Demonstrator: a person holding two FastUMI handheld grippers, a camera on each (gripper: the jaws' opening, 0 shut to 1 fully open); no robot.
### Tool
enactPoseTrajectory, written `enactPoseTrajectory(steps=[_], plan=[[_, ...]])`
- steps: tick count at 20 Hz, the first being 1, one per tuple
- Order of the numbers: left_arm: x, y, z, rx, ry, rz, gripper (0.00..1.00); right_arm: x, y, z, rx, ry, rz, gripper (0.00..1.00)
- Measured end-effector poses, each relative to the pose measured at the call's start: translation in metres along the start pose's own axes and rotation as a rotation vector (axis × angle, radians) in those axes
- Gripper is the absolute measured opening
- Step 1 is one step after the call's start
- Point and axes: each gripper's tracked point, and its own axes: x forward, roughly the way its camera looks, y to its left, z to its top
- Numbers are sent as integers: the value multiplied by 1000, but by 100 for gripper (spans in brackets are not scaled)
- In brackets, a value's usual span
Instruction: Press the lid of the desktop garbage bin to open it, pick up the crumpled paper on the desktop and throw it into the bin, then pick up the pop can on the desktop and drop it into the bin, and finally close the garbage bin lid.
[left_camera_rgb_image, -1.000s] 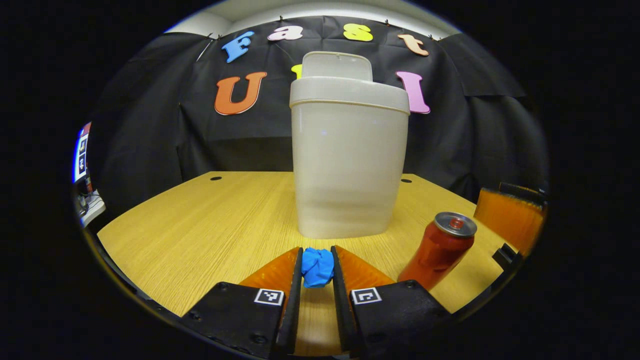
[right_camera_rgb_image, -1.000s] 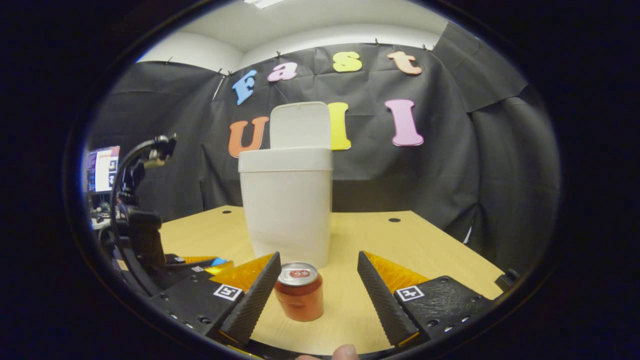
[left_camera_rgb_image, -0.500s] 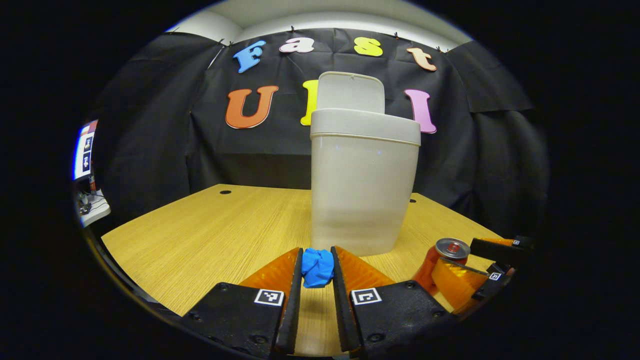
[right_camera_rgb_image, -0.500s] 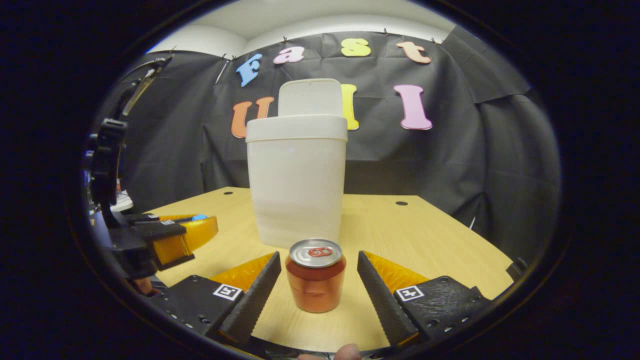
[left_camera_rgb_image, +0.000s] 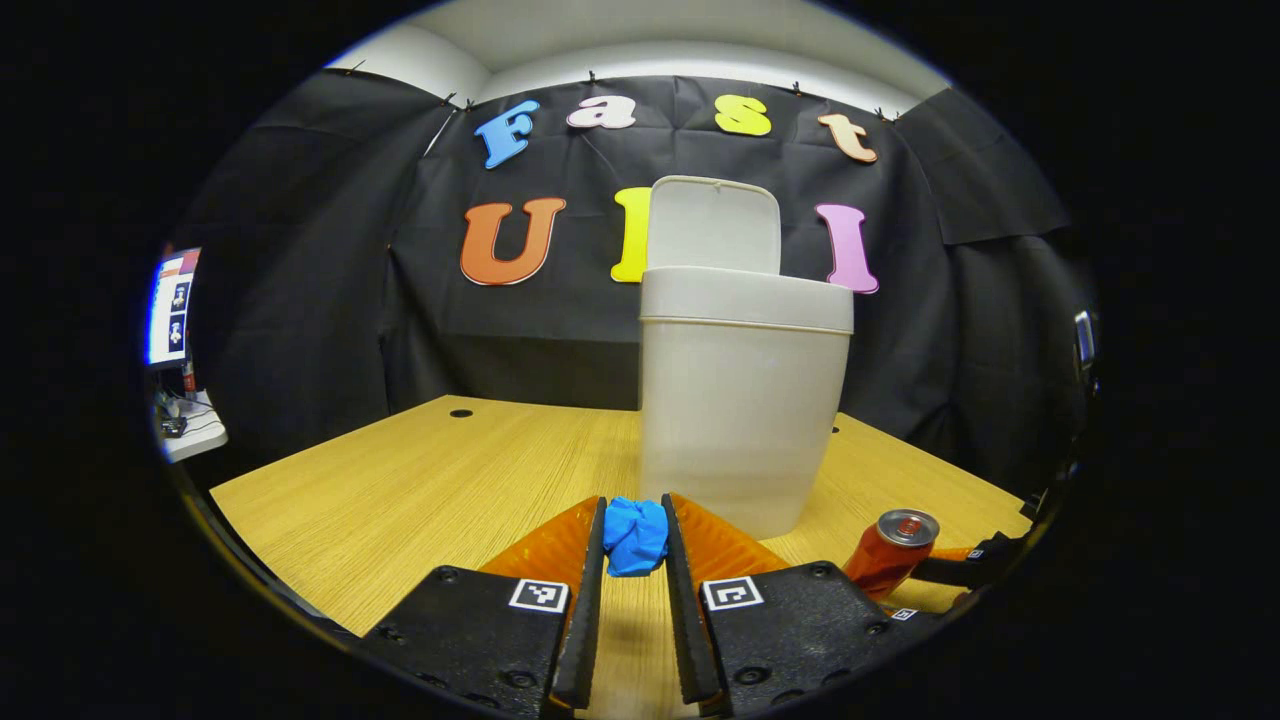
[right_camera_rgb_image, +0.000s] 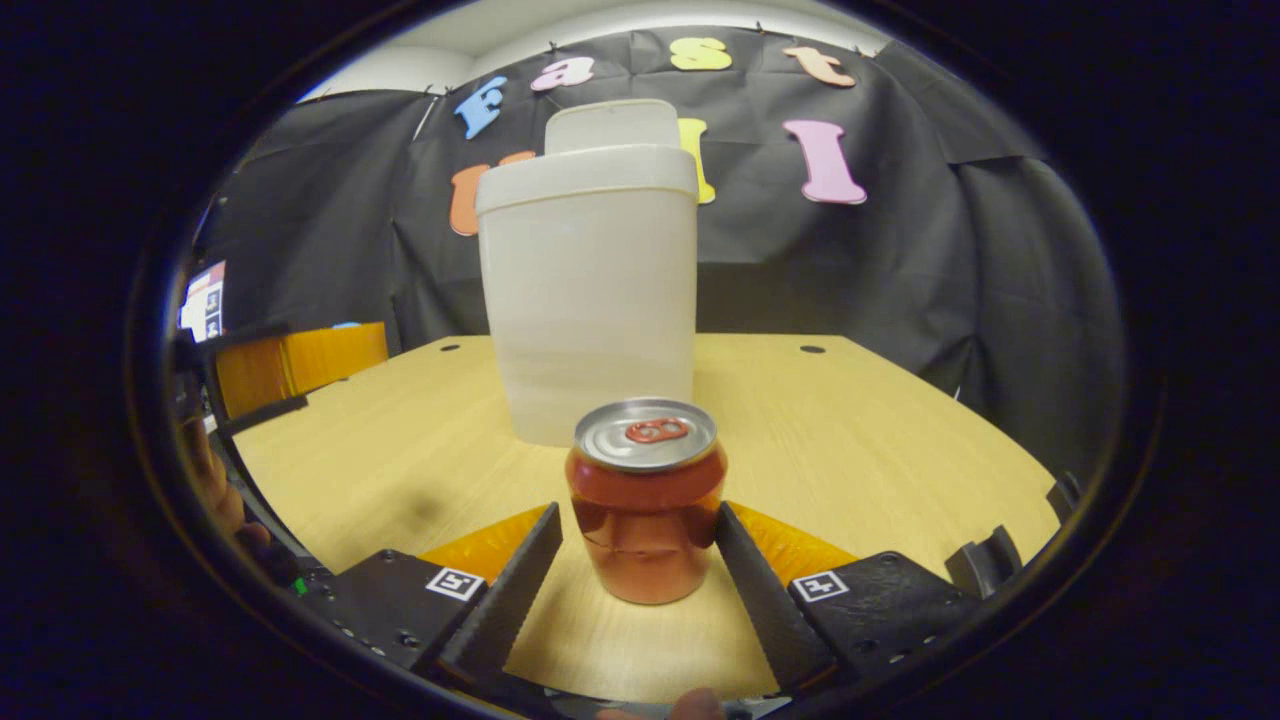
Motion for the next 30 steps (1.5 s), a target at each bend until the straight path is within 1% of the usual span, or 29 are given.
enactPoseTrajectory(steps=[1, 2, 6, 9, 12, 14, 15, 16, 18, 20, 23, 26, 28, 30], plan=[[0, 0, 1, 1, -3, 1, 35, 3, -1, -3, 10, 16, -4, 98], [1, 0, 2, 3, -6, 2, 35, 4, -3, -6, 15, 29, -15, 96], [4, 3, 6, 8, -16, 9, 35, 9, -8, -9, 17, 50, -44, 96], [6, 2, 11, -3, -17, 0, 35, 13, -10, -16, 14, 77, -45, 96], [7, -2, 27, 0, -47, -11, 35, 12, -10, -21, 32, 95, -39, 96], [9, -6, 39, 5, -73, -16, 35, 11, -11, -18, 28, 87, -27, 96], [10, -9, 43, 1, -79, -25, 35, 11, -14, -14, 31, 79, -29, 94], [12, -13, 45, -1, -76, -35, 35, 10, -13, -13, 32, 75, -25, 84], [12, -20, 52, 6, -82, -39, 35, 9, -13, -11, 33, 67, -24, 82], [14, -24, 67, 3, -107, -43, 34, 6, -13, -2, 38, 42, -18, 82], [21, -31, 91, 4, -141, -50, 35, -2, -25, 16, 10, -2, -24, 81], [27, -44, 119, -6, -168, -83, 34, -7, -25, 24, -5, -16, 10, 81], [32, -51, 136, 2, -188, -93, 34, -11, -29, 31, -12, -35, 14, 81], [39, -62, 151, 6, -203, -120, 34, -13, -35, 35, -16, -46, 10, 81]])
